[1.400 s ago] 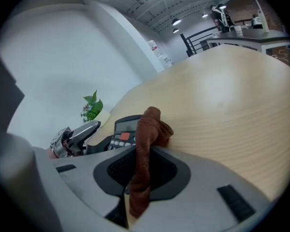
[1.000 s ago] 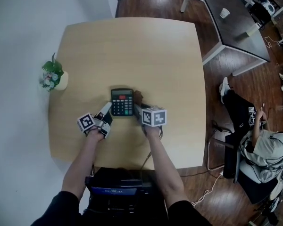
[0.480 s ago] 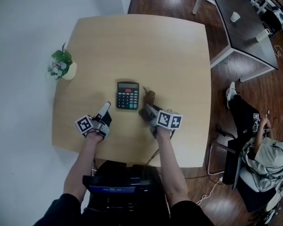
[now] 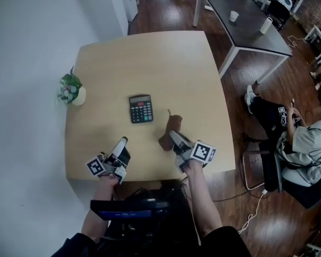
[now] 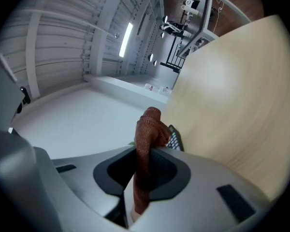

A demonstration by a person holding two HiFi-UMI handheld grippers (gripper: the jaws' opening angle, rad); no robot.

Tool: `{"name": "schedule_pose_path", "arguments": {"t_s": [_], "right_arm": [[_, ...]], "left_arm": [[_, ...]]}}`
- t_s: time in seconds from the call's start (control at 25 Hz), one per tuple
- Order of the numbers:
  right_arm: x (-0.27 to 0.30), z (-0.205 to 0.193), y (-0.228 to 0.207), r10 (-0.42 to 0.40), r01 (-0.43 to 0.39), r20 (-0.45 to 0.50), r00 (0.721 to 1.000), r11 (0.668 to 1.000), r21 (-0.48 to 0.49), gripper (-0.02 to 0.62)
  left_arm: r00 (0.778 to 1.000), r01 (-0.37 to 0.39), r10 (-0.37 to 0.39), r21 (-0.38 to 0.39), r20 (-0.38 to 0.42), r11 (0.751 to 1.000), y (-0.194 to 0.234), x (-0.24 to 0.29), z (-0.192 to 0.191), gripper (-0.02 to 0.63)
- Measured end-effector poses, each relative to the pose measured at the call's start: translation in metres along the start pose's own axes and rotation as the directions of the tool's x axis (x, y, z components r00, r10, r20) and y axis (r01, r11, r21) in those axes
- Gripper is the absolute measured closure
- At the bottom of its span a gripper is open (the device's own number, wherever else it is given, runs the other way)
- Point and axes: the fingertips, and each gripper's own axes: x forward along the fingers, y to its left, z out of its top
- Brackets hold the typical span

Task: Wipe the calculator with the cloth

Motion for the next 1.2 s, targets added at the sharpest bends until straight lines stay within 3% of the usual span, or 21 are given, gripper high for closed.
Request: {"name": "schedule_pose_path", "arguments": {"t_s": [0.24, 0.56, 1.0, 1.2], "right_arm": [[-0.048, -0.037, 0.109, 0.124, -0.120, 0.185, 0.975, 0.992, -0.037, 0.532], [-0.113, -0.122, 0.188, 0.166, -0.166, 0.249, 0.954, 0.986, -0.022, 0.532], [-0.142, -0.115, 0.295, 0.375, -0.349, 0.268, 0.887, 0.927, -0.140, 0.532], [-0.174, -0.113, 0.313, 0.424, -0.382, 0.254, 0.869, 0.902, -0.199, 0.532]], "left_arm": [[0.989, 0.144, -0.142, 0.038, -0.033, 0.989, -0.068, -0.058, -0.015, 0.560], [0.967, 0.254, -0.254, -0.016, -0.005, 0.967, -0.129, -0.137, -0.054, 0.566], [0.956, 0.294, -0.293, 0.037, -0.034, 0.955, -0.194, -0.158, -0.078, 0.572], [0.950, 0.310, -0.307, 0.081, -0.052, 0.947, -0.220, -0.147, -0.100, 0.574]]}}
